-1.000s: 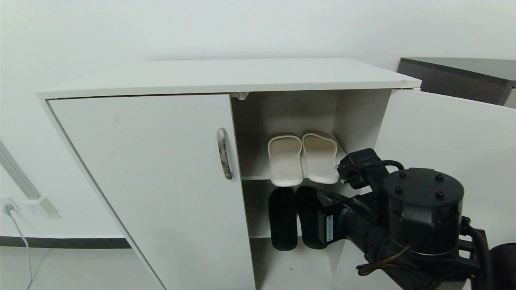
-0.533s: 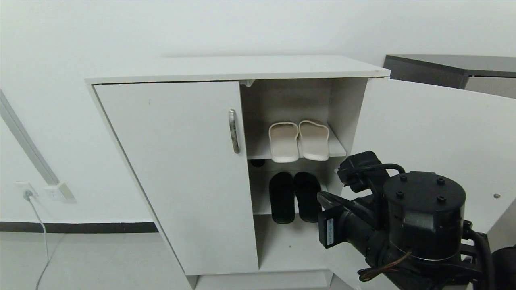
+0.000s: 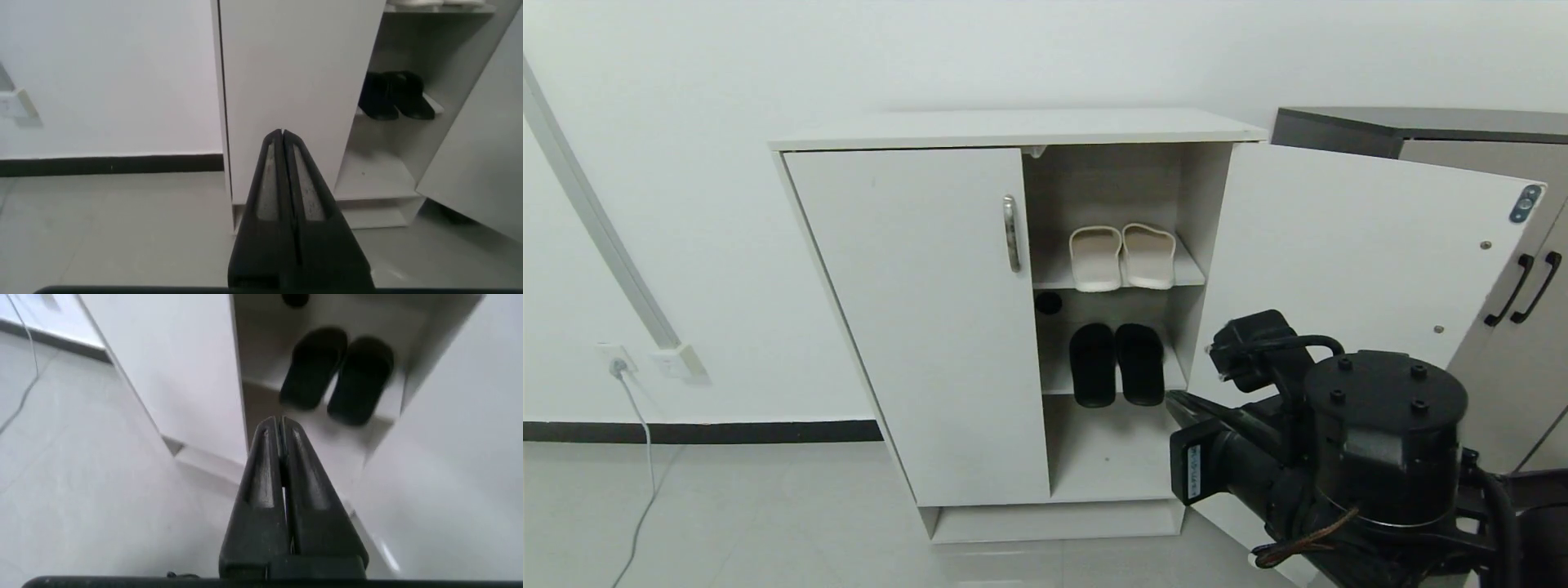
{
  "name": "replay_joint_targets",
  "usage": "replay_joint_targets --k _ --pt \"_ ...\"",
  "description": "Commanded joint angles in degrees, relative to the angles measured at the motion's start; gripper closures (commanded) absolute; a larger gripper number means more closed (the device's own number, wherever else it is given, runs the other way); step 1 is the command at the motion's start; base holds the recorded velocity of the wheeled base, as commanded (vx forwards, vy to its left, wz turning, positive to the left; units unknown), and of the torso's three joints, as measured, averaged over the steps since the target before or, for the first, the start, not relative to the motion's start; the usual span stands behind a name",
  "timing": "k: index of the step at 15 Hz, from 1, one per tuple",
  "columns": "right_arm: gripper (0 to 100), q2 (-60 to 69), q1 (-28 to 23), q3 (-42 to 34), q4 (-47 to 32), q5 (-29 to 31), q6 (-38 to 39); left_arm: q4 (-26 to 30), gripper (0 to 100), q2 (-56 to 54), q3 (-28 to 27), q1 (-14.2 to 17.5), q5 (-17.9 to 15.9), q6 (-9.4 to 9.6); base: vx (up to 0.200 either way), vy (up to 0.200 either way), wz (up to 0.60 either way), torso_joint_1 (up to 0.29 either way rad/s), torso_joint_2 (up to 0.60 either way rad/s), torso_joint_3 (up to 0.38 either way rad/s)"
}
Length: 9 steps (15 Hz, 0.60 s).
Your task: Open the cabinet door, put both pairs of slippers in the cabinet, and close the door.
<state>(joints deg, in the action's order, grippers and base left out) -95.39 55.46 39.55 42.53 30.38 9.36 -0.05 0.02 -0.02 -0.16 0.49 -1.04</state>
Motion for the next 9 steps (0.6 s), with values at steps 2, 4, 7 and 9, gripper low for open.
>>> replay_joint_targets --k 2,4,7,9 --pt "100 -0.4 -0.1 -0.3 0.1 0.0 -0.3 0.0 100 0.0 0.0 0.0 0.0 -0.02 0.000 0.000 0.00 0.000 0.00 0.000" --pt "100 -0.4 -0.2 -0.3 0.1 0.0 -0.4 0.0 100 0.1 0.0 0.0 0.0 -0.02 0.000 0.000 0.00 0.000 0.00 0.000" --pt "100 -0.4 -0.2 -0.7 0.1 -0.5 -0.1 0.0 100 0.1 0.0 0.0 0.1 -0.11 0.000 0.000 0.00 0.000 0.00 0.000" --pt "100 -0.8 -0.5 -1.0 0.1 -1.0 0.0 0.0 100 0.1 -0.1 0.0 0.0 -0.11 0.000 0.000 0.00 0.000 0.00 0.000"
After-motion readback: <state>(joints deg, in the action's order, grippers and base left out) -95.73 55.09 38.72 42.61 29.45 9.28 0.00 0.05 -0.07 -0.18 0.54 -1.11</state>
